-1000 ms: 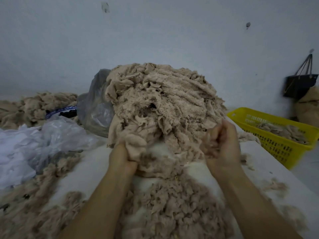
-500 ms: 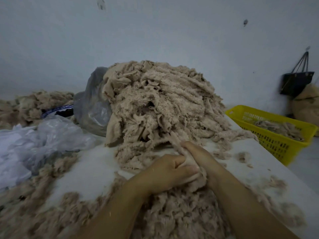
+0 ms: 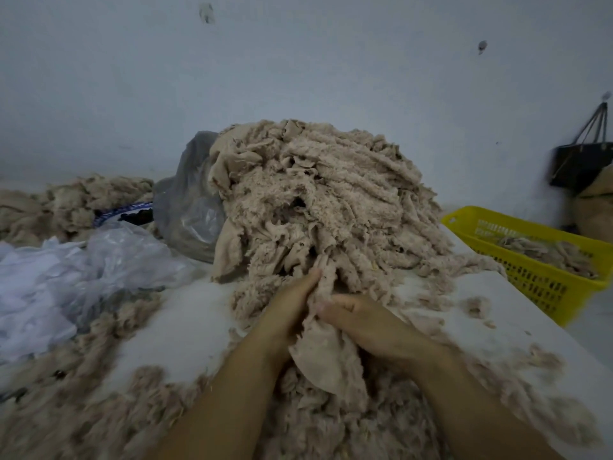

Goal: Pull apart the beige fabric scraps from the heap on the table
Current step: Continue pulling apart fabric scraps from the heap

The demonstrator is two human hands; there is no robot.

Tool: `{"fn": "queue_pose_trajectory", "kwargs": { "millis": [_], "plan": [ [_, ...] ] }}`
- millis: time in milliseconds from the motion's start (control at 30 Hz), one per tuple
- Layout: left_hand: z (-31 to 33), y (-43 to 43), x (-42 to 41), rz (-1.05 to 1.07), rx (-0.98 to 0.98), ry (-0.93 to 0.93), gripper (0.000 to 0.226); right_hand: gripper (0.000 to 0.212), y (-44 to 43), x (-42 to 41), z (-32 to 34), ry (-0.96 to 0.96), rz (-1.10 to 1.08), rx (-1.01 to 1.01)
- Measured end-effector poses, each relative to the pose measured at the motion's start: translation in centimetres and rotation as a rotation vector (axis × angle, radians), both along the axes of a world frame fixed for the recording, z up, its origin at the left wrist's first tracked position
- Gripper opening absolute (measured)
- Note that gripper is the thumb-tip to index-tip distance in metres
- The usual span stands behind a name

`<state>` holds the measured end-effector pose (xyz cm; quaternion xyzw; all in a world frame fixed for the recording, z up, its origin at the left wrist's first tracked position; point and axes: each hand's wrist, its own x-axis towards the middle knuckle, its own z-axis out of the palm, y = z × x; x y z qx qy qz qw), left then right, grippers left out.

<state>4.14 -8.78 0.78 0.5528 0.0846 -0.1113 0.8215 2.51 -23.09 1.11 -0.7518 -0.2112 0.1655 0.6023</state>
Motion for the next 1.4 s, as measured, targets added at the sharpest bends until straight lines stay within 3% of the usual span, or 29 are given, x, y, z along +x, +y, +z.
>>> {"fn": "queue_pose_trajectory", "kwargs": {
  "millis": [100, 233, 433, 667, 833, 967, 1067, 1100, 1167, 1267, 1333, 1400],
  "plan": [
    [-0.1, 0.4, 0.1, 0.091, -0.332, 0.044, 0.035, 0.031, -0.1, 0.0, -0.1, 0.066, 0.04, 0.0],
    [0.3, 0.8, 0.0, 0.166, -0.539, 0.018, 0.046, 0.021, -0.2, 0.2, -0.4, 0.167, 0.066, 0.019],
    [0.3, 1.9, 0.6, 0.232, -0.72, -0.002, 0.045, 0.021, -0.4, 0.0, 0.3, 0.305, 0.115, 0.185],
    [-0.4, 5.2, 1.9, 0.516, -0.864, 0.043, 0.018, 0.009, -2.9, 0.1, 1.0, 0.379, 0.004, 0.499],
    [-0.4, 4.4, 1.4, 0.522, -0.714, -0.012, 0.032, 0.02, -3.4, 1.1, 1.0, 0.492, -0.179, 0.732],
    [-0.1, 2.8, 0.7, 0.184, -0.253, -0.021, 0.084, 0.025, -2.9, 0.9, 0.6, 0.509, -0.11, 0.671],
    [0.3, 0.9, 0.0, -0.089, 0.039, 0.0, 0.084, 0.043, -2.3, 0.7, 0.4, 0.458, -0.031, 0.522],
    [0.4, 0.4, -0.1, -0.106, 0.019, 0.014, 0.074, 0.045, -2.1, 0.6, 0.3, 0.422, 0.014, 0.466],
    [0.5, 0.3, -0.1, -0.027, -0.148, 0.064, 0.054, 0.025, -1.7, 0.3, 0.1, 0.325, 0.14, 0.33],
    [0.3, 1.0, 0.3, 0.039, -0.419, 0.069, 0.045, 0.025, -1.5, 0.0, 0.0, 0.358, 0.277, 0.236],
    [0.4, 1.2, 0.2, 0.062, -0.473, 0.053, 0.038, 0.025, -1.4, 0.1, -0.4, 0.37, 0.314, 0.201],
    [0.5, 1.2, 0.1, 0.106, -0.395, -0.041, 0.025, 0.031, -0.8, 0.0, -0.4, 0.361, 0.233, 0.17]
  ]
}}
